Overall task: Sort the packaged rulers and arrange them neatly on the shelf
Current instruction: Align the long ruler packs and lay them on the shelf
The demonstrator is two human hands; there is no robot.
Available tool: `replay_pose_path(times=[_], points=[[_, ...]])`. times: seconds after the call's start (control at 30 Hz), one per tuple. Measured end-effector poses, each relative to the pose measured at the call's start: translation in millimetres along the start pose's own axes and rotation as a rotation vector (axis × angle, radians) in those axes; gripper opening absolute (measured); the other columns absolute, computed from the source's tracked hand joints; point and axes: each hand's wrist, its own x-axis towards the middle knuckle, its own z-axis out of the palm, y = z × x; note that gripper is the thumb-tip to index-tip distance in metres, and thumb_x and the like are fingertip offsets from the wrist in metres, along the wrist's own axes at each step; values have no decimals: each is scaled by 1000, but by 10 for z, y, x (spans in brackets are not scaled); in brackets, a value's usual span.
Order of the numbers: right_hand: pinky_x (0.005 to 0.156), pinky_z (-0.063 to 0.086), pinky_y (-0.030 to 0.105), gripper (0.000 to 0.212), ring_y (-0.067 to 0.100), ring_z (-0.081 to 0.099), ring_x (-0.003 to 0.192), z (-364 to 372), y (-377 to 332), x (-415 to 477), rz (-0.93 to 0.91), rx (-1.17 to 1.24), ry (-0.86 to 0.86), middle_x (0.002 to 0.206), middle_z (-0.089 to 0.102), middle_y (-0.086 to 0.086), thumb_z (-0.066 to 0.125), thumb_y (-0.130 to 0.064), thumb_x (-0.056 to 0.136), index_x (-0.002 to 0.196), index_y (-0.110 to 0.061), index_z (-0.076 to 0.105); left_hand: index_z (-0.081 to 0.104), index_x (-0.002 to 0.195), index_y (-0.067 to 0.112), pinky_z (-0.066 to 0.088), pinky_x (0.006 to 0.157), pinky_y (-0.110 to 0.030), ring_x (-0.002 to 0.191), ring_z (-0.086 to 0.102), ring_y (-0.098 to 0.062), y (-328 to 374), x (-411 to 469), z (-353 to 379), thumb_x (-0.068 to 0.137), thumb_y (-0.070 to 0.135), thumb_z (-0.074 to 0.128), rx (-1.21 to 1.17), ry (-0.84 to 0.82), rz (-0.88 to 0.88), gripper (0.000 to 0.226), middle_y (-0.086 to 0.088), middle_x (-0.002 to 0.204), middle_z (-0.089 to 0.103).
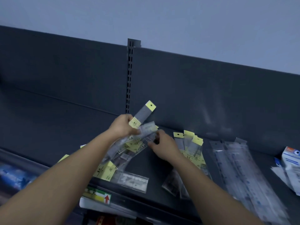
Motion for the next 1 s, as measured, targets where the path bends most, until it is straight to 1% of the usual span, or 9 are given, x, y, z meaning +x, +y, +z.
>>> replay_pose_path(times=[0.13,0.27,0.33,0.47,0.57,0.63,0.77,0.9,1.0], points=[[84,48,29,49,14,59,102,-38,-55,30,80,464,104,112,63,-4,62,-41,91,131,-17,47,65,85,17,45,63,-27,68,61,-13,214,-1,-79,71,6,82,-304,-43,101,24,2,77,68],[64,46,23,17,13,61,76,-207,-200,61,52,869,248,85,68,-1,63,-34,92,92,-17,66,67,84,15,47,67,-30,71,62,-16,409,4,-105,80,6,74,-337,-152,206,12,-2,78,69],[53,45,22,17,12,53,59,-334,-249,63,89,996,314,66,62,-2,63,-25,93,79,-15,64,68,85,17,48,71,-35,76,63,-20,466,14,-95,86,13,69,-344,-190,217,4,-3,82,72],[43,44,19,19,10,49,49,-538,-253,19,146,1142,430,57,55,0,62,-16,94,75,-10,61,70,85,19,51,84,-39,92,65,-22,540,32,-101,98,25,52,-412,-101,195,23,-2,95,73],[48,53,22,19,12,57,47,-652,-214,-32,152,1318,518,57,58,2,59,-11,95,76,-8,56,69,87,21,46,78,-26,91,60,-13,600,1,-113,102,26,45,-469,-16,162,29,5,96,67],[53,57,23,13,13,61,50,-712,-182,-71,139,1367,560,64,60,3,59,-9,95,82,-7,56,69,89,21,45,81,-23,94,58,-9,629,-26,-109,102,24,43,-500,56,143,28,9,98,64],[67,60,26,11,17,67,64,-803,-146,-130,63,1403,625,77,60,6,60,-1,92,84,-8,58,70,88,24,46,95,-34,101,61,-17,646,-72,-92,100,24,48,-532,102,132,26,1,106,68],[78,57,26,20,23,68,83,-833,-176,-185,-43,1337,585,83,65,13,62,11,83,74,-7,61,71,96,11,56,73,-35,78,67,-18,679,-149,-19,96,16,57,-639,-44,114,15,-3,83,74],[65,52,20,22,11,63,71,-810,-212,-233,-143,1194,518,79,65,7,65,12,81,73,-9,62,66,106,7,59,61,-33,71,70,-21,767,-239,57,99,18,52,-698,-97,26,20,-8,84,75]])
